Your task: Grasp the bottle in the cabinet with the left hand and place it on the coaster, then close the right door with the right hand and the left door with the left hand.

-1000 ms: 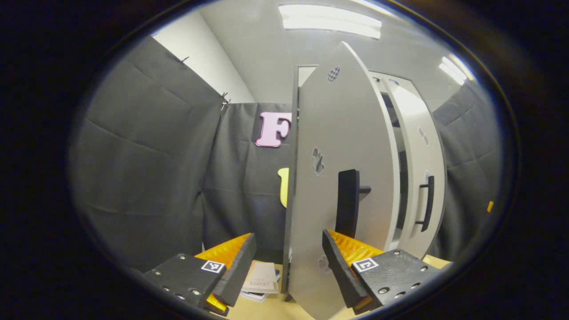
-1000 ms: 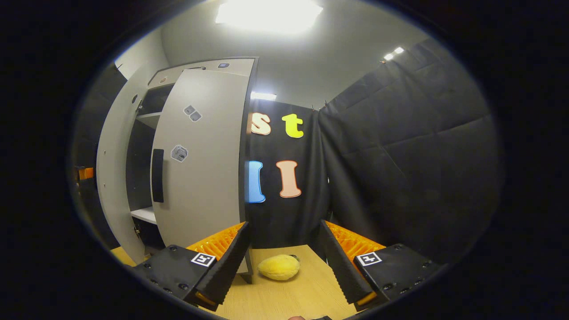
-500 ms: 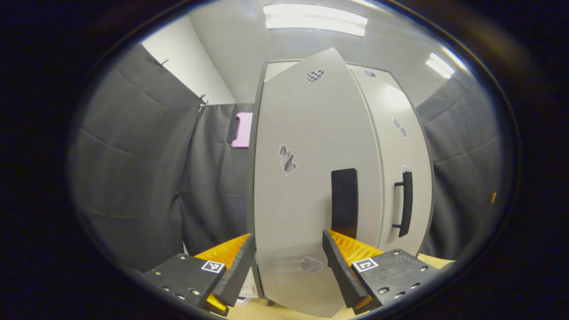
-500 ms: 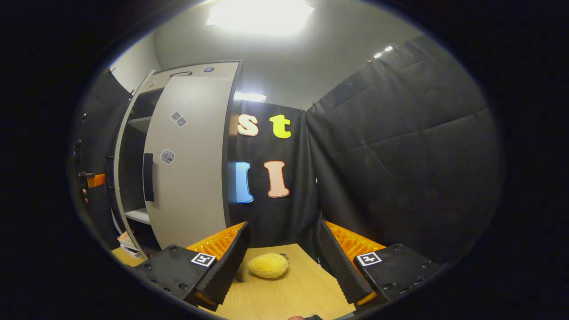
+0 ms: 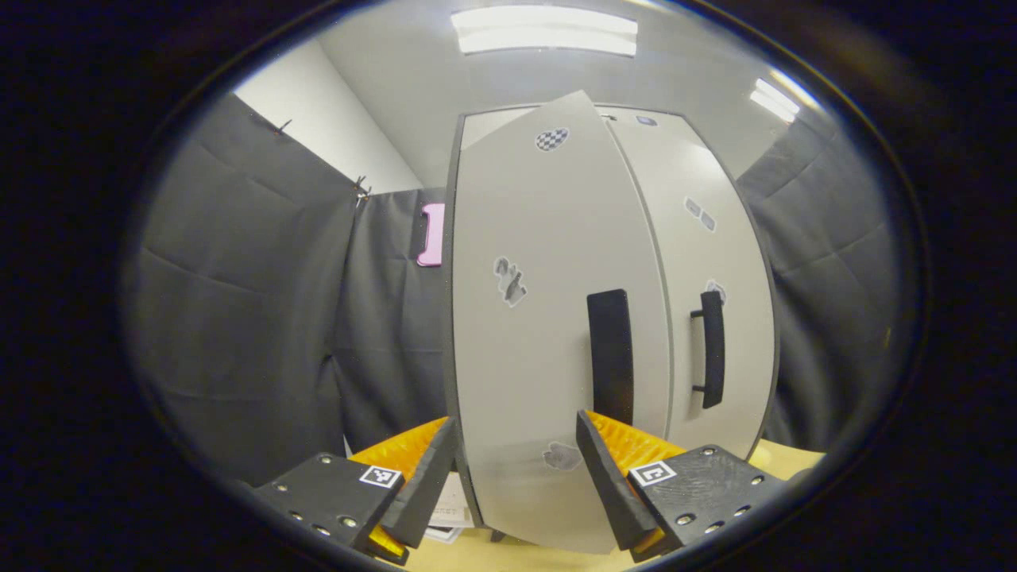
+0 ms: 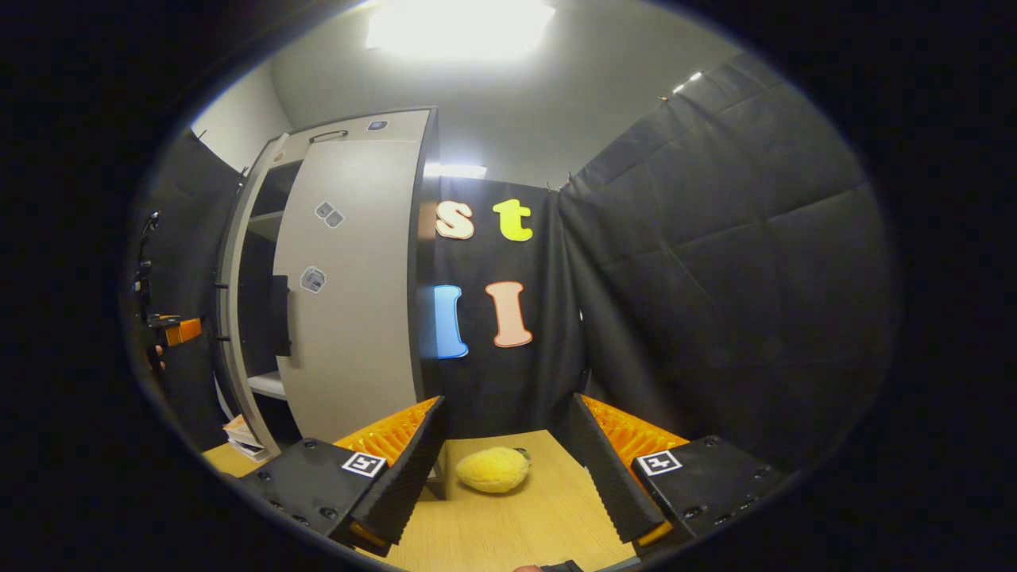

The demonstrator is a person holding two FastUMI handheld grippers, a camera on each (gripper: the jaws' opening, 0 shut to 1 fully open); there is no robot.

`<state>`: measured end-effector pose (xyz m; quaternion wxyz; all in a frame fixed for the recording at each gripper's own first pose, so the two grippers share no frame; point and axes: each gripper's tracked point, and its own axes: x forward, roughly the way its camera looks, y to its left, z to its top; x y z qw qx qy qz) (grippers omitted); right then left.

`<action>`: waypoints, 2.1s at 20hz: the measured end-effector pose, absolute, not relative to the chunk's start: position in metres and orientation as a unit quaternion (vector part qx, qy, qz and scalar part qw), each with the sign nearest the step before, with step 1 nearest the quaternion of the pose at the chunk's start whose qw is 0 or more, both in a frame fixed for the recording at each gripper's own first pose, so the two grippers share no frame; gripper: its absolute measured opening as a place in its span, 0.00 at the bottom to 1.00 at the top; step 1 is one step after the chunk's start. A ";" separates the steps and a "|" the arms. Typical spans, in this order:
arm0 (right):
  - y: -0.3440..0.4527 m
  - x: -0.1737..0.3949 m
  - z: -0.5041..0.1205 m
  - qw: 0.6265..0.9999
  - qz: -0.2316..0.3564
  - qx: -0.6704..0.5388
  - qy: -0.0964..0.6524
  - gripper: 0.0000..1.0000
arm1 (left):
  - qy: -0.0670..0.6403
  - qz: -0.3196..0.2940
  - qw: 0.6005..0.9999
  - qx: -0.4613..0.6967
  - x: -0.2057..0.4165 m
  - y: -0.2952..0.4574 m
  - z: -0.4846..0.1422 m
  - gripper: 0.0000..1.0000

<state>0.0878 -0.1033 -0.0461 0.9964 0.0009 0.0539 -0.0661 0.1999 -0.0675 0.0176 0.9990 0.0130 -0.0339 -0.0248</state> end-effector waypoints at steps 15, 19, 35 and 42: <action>-0.033 0.058 0.007 1.000 0.001 -0.003 0.015 0.92 | -0.022 -0.005 0.999 0.023 0.084 0.012 0.022 0.94; -0.018 0.044 0.014 1.000 0.006 -0.005 0.011 0.97 | -0.021 -0.007 0.999 0.026 0.060 0.030 0.024 0.94; -0.002 0.012 0.029 1.000 0.005 -0.008 0.002 0.92 | -0.025 -0.005 0.999 0.031 0.009 0.061 0.023 0.95; -0.004 0.011 0.029 1.000 0.003 -0.003 0.002 0.92 | -0.024 -0.003 0.999 0.035 0.010 0.058 0.022 0.95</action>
